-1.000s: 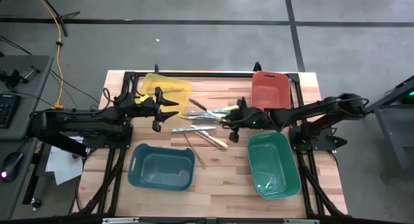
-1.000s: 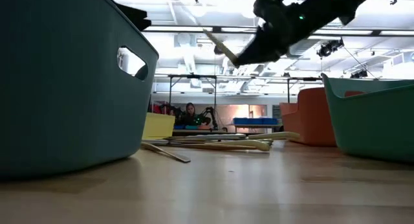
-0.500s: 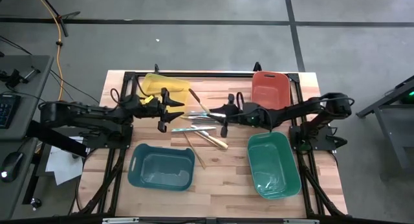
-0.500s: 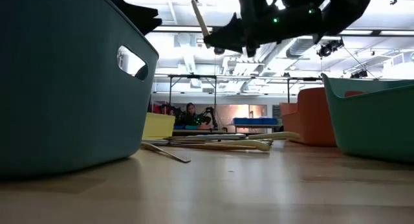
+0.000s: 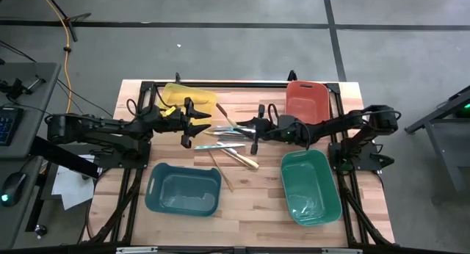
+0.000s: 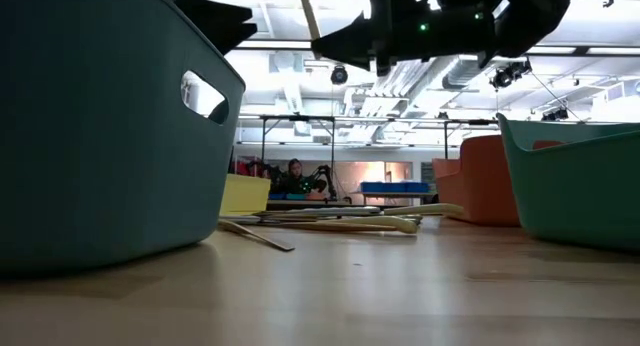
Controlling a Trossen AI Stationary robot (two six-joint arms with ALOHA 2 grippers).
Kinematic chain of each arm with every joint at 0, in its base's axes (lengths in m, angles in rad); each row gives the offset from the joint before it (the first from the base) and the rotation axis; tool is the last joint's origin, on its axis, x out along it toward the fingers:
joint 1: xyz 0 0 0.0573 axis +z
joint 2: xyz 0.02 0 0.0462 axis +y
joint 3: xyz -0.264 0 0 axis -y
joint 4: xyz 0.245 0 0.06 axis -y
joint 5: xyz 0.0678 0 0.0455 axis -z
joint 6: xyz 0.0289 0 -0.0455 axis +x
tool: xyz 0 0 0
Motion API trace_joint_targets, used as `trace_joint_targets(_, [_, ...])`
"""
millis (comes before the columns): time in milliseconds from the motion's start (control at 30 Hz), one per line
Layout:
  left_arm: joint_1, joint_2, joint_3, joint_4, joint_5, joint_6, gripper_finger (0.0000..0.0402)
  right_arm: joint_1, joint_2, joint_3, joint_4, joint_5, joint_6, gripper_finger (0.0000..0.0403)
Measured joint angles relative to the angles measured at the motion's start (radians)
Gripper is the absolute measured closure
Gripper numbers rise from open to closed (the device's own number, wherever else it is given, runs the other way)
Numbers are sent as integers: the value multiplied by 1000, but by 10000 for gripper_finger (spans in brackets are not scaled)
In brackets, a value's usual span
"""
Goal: Sort silverware by color (type)
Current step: Put the yellow knife into the blue bin
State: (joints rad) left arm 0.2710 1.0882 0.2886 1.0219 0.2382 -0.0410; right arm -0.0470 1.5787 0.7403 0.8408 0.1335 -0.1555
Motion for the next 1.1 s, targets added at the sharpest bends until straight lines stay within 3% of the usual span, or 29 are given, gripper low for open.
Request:
trace_joint_targets(267, [-12, 21, 0, 40, -42, 7, 243, -13, 11, 0, 18, -37, 46, 352])
trace_joint_targets(533, [-60, 178, 26, 232, -40, 8, 243, -12, 87, 41, 45, -75, 69, 352])
trace_joint_targets(767, [-63, 314, 103, 227, -40, -3, 243, -12, 120, 78, -6, -89, 69, 352])
trace_joint_targets(1100, [-69, 357, 137, 225, -37, -8, 244, -12, 120, 78, -26, -82, 70, 352])
